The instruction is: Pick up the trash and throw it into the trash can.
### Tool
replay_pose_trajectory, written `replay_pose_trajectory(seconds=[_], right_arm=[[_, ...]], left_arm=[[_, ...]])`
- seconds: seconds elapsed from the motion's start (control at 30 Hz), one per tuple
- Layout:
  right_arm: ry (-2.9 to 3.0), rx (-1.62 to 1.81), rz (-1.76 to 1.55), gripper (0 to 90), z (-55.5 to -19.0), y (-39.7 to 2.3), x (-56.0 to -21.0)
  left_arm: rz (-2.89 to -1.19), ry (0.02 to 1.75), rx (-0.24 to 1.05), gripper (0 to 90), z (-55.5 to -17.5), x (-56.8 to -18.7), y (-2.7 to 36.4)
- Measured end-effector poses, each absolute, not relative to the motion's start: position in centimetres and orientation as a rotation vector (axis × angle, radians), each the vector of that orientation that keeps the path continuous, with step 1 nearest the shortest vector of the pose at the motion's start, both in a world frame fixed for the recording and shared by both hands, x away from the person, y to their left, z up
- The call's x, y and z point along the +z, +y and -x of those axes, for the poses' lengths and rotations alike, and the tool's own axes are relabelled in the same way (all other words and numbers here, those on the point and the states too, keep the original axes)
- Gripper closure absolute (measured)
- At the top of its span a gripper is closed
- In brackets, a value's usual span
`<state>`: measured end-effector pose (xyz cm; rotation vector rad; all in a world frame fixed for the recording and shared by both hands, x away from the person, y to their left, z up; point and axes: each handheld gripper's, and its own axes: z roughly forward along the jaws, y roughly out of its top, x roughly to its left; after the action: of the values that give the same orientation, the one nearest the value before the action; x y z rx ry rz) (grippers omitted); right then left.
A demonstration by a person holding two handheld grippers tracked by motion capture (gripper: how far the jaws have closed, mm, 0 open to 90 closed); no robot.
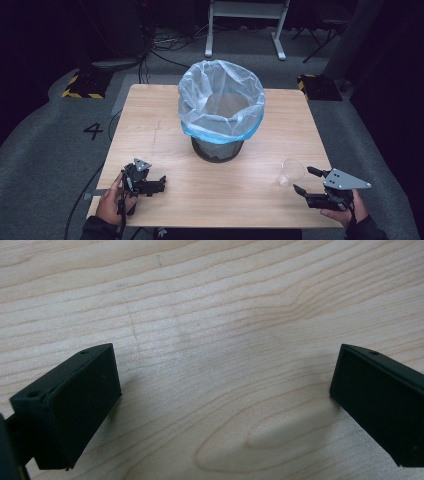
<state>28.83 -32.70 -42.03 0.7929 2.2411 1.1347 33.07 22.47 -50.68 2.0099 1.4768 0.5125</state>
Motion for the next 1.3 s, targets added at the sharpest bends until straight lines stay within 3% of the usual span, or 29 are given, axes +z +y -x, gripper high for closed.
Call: replay_pose_trajectory(seconds=[0.47, 0.67, 0.8, 0.93, 1.03, 1.3], right_arm=[[2.336, 1.109, -0.711, 30.3, -29.5, -30.3, -41.9], [2.375, 1.081, -0.72, 37.5, -29.9, -30.0, -42.7], [2.421, 1.064, -0.717, 47.4, -30.1, -29.8, -43.4], [2.48, 1.028, -0.733, 66.5, -30.5, -29.5, -44.3], [2.489, 1.021, -0.735, 75.5, -30.8, -29.4, -44.9], [2.432, 1.076, -0.745, 84.8, -30.6, -29.9, -44.8]], left_arm=[[-2.01, 1.477, 0.512, 0.0, -33.1, -50.7, 22.5], [-2.01, 1.477, 0.513, 0.1, -33.1, -50.7, 22.5], [-2.01, 1.477, 0.512, 0.1, -33.1, -50.7, 22.5], [-2.01, 1.477, 0.513, 0.1, -33.1, -50.7, 22.5], [-2.01, 1.477, 0.512, 0.0, -33.1, -50.7, 22.5], [-2.01, 1.477, 0.513, 0.1, -33.1, -50.7, 22.5]])
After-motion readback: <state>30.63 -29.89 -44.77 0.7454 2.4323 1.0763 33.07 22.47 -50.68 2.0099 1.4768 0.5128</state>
